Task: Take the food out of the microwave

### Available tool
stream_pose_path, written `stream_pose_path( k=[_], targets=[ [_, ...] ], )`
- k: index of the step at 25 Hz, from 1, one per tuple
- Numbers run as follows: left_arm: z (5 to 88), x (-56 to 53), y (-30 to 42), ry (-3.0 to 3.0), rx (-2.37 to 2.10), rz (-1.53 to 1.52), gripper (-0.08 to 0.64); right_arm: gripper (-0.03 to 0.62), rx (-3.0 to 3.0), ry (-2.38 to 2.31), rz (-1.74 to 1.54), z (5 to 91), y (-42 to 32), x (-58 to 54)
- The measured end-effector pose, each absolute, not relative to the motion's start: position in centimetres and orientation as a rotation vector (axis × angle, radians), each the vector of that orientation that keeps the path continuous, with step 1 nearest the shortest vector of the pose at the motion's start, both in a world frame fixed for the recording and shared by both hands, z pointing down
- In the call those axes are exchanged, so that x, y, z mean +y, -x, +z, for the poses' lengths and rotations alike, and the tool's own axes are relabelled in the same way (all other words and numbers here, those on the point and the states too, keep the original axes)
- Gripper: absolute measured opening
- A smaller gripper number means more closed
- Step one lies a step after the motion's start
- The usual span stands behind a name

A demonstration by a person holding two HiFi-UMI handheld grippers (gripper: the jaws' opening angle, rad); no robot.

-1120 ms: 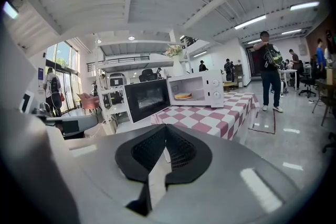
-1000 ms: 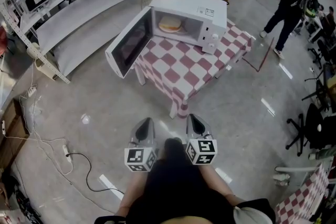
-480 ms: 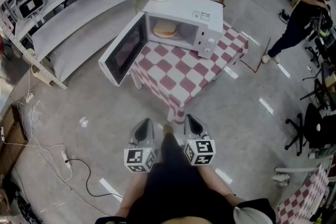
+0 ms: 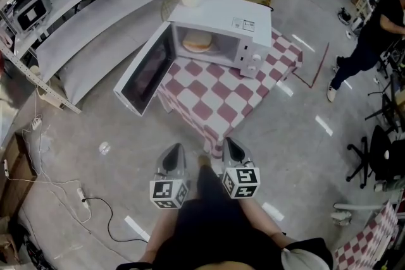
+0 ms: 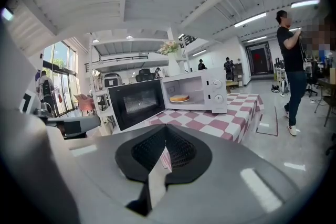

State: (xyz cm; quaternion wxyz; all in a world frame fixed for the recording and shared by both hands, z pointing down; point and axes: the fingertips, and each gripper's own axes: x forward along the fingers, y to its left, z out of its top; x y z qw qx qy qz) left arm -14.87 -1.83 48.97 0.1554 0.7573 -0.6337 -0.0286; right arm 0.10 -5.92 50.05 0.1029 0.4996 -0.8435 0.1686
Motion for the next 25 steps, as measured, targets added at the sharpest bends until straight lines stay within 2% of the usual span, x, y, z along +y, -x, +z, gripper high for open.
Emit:
stream_pose_path(
  k=[25],
  targets=[
    [51.2, -15.6, 14.9, -2.140, -1.739, -0.064, 0.008, 0.002, -2.403, -1.483, 0.562, 52.7, -0.6, -18.4]
  ],
)
